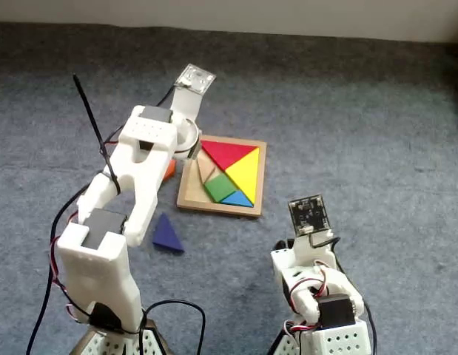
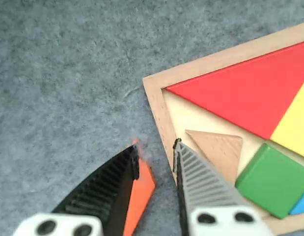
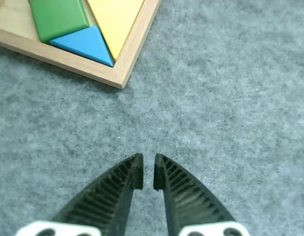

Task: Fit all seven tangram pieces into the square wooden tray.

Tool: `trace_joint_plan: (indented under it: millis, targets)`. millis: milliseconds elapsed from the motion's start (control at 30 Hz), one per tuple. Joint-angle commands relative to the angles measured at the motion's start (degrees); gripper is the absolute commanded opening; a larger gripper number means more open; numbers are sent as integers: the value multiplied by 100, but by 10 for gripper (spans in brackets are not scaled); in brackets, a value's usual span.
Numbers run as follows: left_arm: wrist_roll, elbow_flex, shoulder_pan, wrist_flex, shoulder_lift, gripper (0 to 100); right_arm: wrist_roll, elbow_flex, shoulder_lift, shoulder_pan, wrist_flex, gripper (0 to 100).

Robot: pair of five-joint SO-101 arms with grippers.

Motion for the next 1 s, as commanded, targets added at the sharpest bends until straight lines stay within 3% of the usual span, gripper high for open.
trace_joint_plan:
  millis: [0, 167, 367, 633, 967]
  targets:
    - [26, 84, 479, 26, -57, 130, -53, 681, -75, 66, 31, 55]
    - [26, 154, 1086, 44, -48, 130, -53, 681, -75, 66, 31, 55]
    - [62, 145, 1297, 53, -101, 130, -53, 681, -75, 66, 31, 55]
    - [26, 66, 813, 791, -655, 130, -53, 681, -75, 66, 31, 55]
    - [-273, 426, 224, 440, -576, 130, -53, 681, -75, 66, 31, 55]
